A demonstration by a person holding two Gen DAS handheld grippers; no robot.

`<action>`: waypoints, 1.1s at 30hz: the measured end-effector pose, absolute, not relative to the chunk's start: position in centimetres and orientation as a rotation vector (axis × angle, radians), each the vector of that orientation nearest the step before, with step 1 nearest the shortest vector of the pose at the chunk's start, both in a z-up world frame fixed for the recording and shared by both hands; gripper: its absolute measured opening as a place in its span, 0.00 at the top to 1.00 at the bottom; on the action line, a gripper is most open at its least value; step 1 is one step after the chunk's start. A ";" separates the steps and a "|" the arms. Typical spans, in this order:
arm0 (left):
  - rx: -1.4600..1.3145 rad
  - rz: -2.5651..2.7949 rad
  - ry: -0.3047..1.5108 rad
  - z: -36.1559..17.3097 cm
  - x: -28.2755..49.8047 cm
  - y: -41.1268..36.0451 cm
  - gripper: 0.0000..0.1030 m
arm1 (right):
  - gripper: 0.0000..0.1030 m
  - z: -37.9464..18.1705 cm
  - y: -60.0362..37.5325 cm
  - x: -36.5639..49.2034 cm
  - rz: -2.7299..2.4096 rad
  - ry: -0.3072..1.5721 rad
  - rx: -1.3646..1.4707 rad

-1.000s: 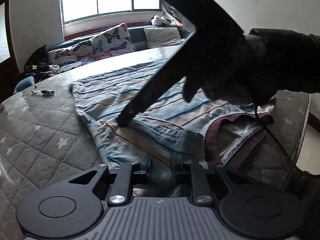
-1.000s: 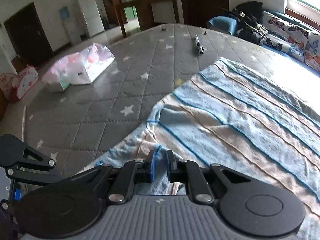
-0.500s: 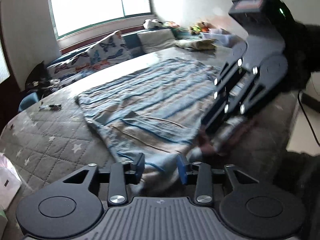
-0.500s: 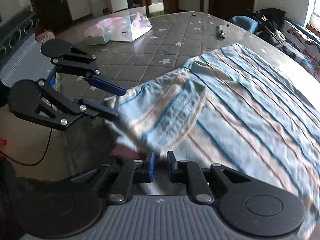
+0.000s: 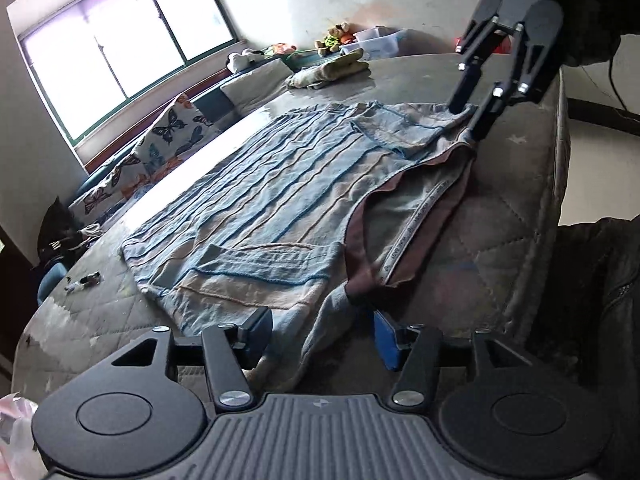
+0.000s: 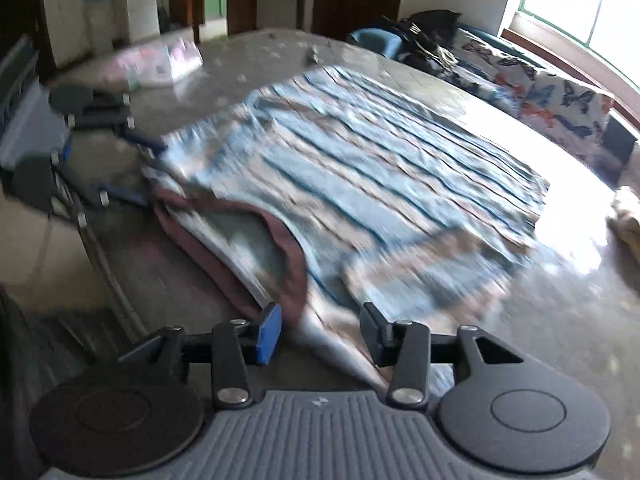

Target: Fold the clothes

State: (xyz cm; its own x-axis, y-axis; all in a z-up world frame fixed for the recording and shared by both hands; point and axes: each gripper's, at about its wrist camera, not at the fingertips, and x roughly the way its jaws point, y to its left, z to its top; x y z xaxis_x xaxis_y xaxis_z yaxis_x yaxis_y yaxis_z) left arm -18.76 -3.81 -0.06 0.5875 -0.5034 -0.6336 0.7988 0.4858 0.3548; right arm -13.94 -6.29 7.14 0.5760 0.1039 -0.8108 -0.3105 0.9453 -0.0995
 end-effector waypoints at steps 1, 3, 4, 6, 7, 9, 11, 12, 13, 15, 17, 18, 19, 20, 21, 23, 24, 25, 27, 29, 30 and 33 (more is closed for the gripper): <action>0.679 -0.836 0.487 -0.1 -18.7 -3.9 0.52 | 0.52 6.9 -6.5 -14.4 0.240 0.938 -0.247; 0.665 -0.839 0.492 0.0 -18.4 -4.0 0.77 | 0.46 6.4 -6.5 -14.9 0.236 0.937 -0.273; 0.655 -0.839 0.496 0.1 -18.2 -4.1 0.82 | 0.46 6.1 -6.4 -15.1 0.235 0.935 -0.288; 0.622 -0.836 0.502 0.5 -17.8 -4.1 0.89 | 0.42 5.6 -6.2 -15.2 0.234 0.925 -0.325; 0.600 -0.830 0.505 0.9 -17.5 -4.1 0.90 | 0.42 5.3 -5.9 -15.2 0.236 0.918 -0.352; 0.560 -0.813 0.508 1.6 -16.8 -4.0 0.91 | 0.39 4.8 -5.6 -15.0 0.245 0.895 -0.381; 0.521 -0.796 0.515 2.3 -15.9 -4.1 0.91 | 0.39 4.4 -5.6 -14.6 0.251 0.874 -0.394; 0.498 -0.793 0.523 2.6 -15.3 -4.1 0.92 | 0.39 4.4 -5.7 -14.4 0.251 0.865 -0.391; 0.476 -0.790 0.531 2.8 -14.8 -4.2 0.92 | 0.40 4.3 -5.8 -14.1 0.250 0.857 -0.387; 0.457 -0.779 0.548 3.1 -13.6 -4.3 0.92 | 0.43 4.2 -6.4 -13.6 0.241 0.847 -0.363; 0.438 -0.769 0.570 3.1 -12.7 -4.4 0.92 | 0.52 4.1 -7.1 -13.1 0.213 0.839 -0.344; 0.429 -0.764 0.582 3.0 -12.3 -4.4 0.92 | 0.57 4.1 -7.4 -13.0 0.196 0.835 -0.339; 0.420 -0.760 0.595 2.9 -11.9 -4.4 0.92 | 0.58 4.1 -7.8 -12.8 0.182 0.833 -0.331; 0.415 -0.759 0.605 2.7 -11.6 -4.4 0.92 | 0.66 4.1 -8.2 -12.7 0.174 0.833 -0.319; 0.412 -0.759 0.614 2.6 -11.4 -4.4 0.92 | 0.74 4.0 -8.5 -12.7 0.169 0.832 -0.304; 0.417 -0.759 0.627 2.2 -11.5 -4.4 0.91 | 0.77 4.0 -9.1 -12.6 0.163 0.829 -0.280; 0.426 -0.758 0.625 2.1 -11.7 -4.4 0.88 | 0.82 4.0 -9.3 -12.5 0.162 0.826 -0.271; 0.435 -0.758 0.623 2.0 -12.0 -4.4 0.88 | 0.82 4.0 -9.3 -12.5 0.163 0.823 -0.266; 0.453 -0.756 0.620 1.9 -12.5 -4.3 0.86 | 0.86 4.1 -9.3 -12.4 0.160 0.817 -0.256; 0.471 -0.746 0.616 1.9 -13.0 -4.2 0.80 | 0.87 4.1 -9.5 -12.2 0.154 0.811 -0.231; 0.480 -0.741 0.614 1.9 -13.3 -4.1 0.73 | 0.88 4.1 -9.6 -12.1 0.150 0.809 -0.221; 0.518 -0.738 0.599 1.7 -14.3 -3.8 0.68 | 0.89 4.1 -9.7 -12.3 0.145 0.803 -0.210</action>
State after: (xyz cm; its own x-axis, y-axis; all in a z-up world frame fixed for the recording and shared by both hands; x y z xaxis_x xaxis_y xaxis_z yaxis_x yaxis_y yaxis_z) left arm -14.34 -3.84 1.66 0.5906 -0.4613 -0.6621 0.7425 0.6320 0.2221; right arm -12.30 -9.69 4.14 0.6864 0.0486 -0.7256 -0.2076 0.9693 -0.1315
